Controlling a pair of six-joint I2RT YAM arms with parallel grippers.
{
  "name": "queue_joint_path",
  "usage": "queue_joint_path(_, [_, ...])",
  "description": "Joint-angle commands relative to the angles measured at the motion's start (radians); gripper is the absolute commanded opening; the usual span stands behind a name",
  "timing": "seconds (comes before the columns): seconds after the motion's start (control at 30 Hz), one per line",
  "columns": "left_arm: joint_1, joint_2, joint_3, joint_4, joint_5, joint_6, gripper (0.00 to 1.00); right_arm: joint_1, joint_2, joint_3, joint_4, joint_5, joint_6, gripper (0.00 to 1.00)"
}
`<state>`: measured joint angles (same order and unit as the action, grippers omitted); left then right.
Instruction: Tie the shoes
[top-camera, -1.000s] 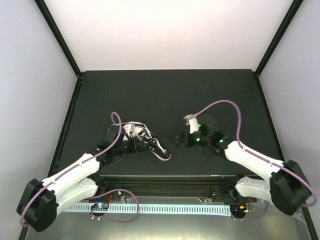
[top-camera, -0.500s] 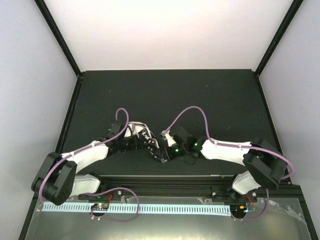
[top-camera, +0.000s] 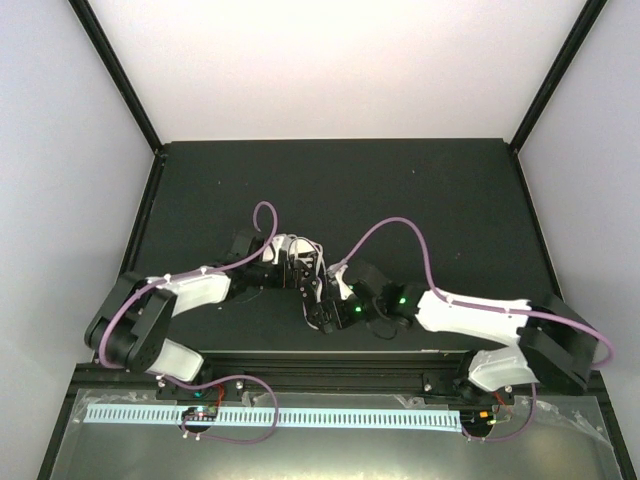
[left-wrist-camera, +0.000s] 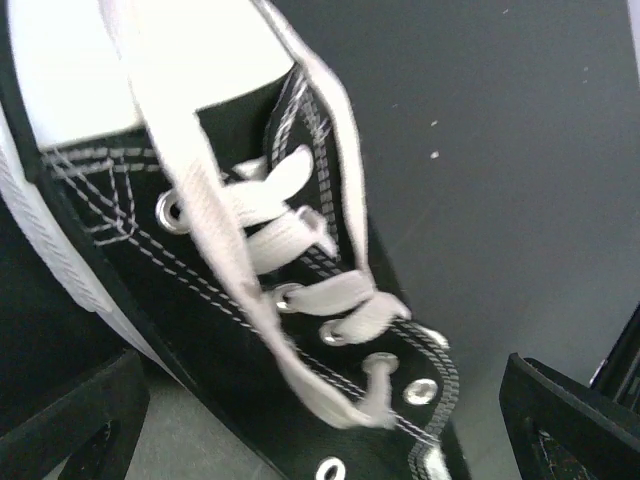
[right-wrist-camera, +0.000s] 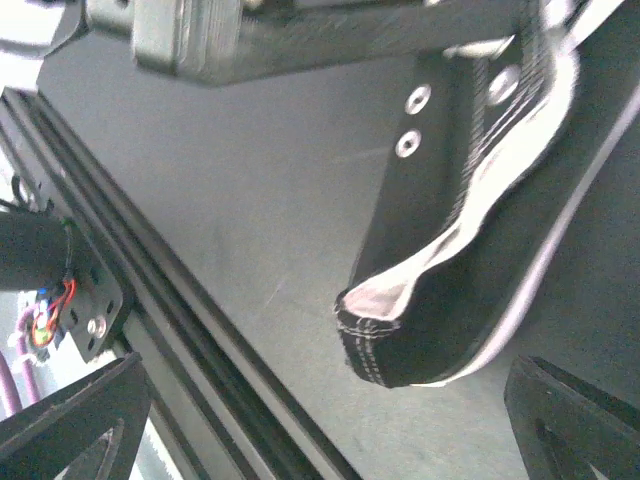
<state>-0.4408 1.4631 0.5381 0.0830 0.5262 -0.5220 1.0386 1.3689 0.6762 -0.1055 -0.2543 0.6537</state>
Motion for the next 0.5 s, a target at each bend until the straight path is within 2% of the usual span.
queue_joint_path(0.0, [0.029,-0.168,0.097,-0.175,-0.084,0.075,0.99,0.002,-0.144,0.029,-0.166,0.216,-0.041,1.0])
queue_joint_path(0.1, [0.081,-0.309,0.225,-0.416,-0.143,0.126,0.99,-0.007,-0.207,0.069,-0.264,0.314,-0.095,1.0])
queue_joint_path(0.2, [0.133,-0.387,0.371,-0.593,-0.191,0.206,0.99,-0.024,-0.189,0.15,-0.336,0.377,-0.142,1.0])
queue_joint_path(0.33, [0.211,-0.461,0.487,-0.656,-0.238,0.284,0.99,-0.033,-0.042,0.298,-0.383,0.434,-0.191,1.0])
queue_joint_path(0.47, [0.313,-0.459,0.494,-0.65,-0.325,0.349,0.99,-0.05,0.157,0.469,-0.393,0.413,-0.224,1.0])
